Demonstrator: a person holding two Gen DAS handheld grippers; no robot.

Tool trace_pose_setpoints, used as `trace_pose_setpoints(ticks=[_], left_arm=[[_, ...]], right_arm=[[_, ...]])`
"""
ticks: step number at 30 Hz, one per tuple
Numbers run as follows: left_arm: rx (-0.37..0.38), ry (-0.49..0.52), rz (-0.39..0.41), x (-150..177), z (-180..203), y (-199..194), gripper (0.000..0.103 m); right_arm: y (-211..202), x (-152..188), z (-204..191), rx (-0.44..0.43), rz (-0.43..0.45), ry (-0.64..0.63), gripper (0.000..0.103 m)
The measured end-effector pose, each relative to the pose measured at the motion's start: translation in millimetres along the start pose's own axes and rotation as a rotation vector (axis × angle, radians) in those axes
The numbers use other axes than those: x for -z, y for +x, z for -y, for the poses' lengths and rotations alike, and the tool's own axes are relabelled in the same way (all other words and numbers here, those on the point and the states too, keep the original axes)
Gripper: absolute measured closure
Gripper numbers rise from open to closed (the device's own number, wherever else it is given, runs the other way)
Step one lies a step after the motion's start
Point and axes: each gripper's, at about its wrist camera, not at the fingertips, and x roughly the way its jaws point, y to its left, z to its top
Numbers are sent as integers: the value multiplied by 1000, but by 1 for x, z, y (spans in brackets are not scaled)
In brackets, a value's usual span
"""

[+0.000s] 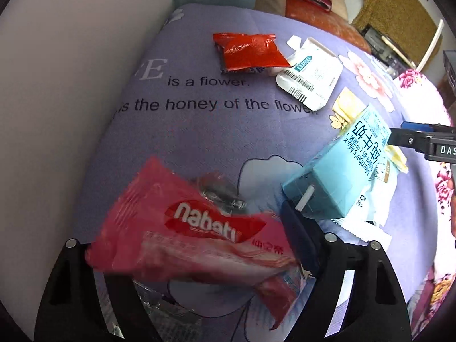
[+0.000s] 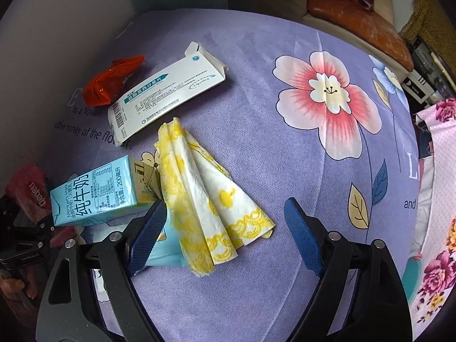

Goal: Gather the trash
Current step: 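Grasp the pink nabati wafer pack with the left gripper while the right grasps the yellow napkin, then carry the wafer pack and napkin over the bin and open both grippers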

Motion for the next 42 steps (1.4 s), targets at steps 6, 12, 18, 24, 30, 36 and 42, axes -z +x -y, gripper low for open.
trace_pose_setpoints(ticks=[6, 12, 18, 24, 30, 36, 42], left_arm=[[2, -68, 35, -13, -13, 0, 61], [59, -126, 35, -27, -20, 4, 71], [64, -119, 25, -27, -16, 0, 67], [48, -157, 52, -16, -23, -14, 39], [41, -188, 52, 3, -26, -29, 23], [42, -198, 14, 29, -23, -35, 20], [3, -133, 10, 37, -8, -26, 12]], right_arm=[[20, -5, -1, -33, -21, -6, 39], [22, -1, -4, -33, 10, -21, 86], [5, 5, 6, -24, 58, 21, 92], [-31, 21, 16, -15, 134, 59, 93], [-62, 52, 19, -45, 168, 95, 93], [-71, 95, 10, -84, 154, 115, 93], [-76, 120, 6, -106, 152, 131, 93]])
